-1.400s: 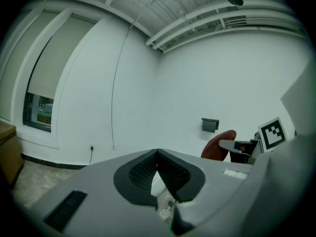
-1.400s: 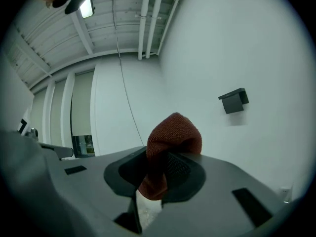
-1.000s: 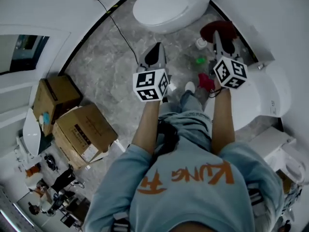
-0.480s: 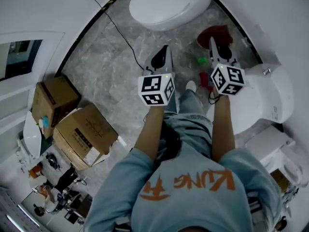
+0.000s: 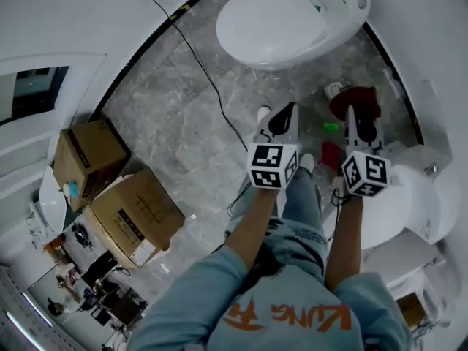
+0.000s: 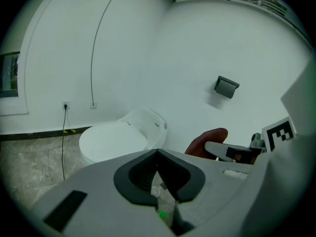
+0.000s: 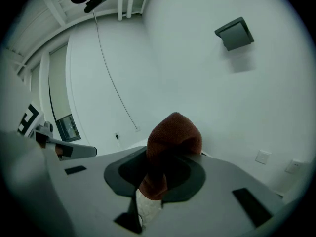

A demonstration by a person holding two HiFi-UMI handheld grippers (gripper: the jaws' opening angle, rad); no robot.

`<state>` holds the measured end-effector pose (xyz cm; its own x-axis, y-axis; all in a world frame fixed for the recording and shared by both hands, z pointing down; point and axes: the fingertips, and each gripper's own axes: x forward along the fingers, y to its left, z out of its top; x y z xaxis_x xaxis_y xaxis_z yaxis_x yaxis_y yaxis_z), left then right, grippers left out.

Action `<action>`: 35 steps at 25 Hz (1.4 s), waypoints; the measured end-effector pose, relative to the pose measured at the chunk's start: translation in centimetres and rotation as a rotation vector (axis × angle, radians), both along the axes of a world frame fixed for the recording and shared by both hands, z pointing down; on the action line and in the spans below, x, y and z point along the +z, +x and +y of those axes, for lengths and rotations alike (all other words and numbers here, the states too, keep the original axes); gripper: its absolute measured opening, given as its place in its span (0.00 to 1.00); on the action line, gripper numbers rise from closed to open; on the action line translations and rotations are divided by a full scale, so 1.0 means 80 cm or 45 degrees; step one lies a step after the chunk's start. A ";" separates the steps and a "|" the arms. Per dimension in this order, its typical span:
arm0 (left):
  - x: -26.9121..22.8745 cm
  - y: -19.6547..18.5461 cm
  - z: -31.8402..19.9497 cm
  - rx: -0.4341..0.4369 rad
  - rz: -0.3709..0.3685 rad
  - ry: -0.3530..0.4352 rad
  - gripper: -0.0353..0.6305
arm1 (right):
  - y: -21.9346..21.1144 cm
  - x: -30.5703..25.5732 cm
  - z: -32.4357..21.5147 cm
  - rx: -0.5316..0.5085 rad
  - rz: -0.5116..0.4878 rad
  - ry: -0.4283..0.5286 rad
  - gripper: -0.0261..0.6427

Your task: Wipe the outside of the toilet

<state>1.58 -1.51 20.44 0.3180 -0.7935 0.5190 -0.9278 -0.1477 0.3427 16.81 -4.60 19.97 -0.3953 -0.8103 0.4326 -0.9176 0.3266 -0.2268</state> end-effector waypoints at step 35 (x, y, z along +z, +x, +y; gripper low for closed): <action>0.286 -0.019 -0.108 0.228 0.058 -0.350 0.05 | -0.086 0.347 -0.143 -0.149 0.304 -0.247 0.15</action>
<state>0.05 -10.17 43.29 0.4679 -0.5548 0.6880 -0.8781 -0.2034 0.4331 9.97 -16.01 47.72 -0.3498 -0.6584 0.6664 -0.9110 0.4050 -0.0780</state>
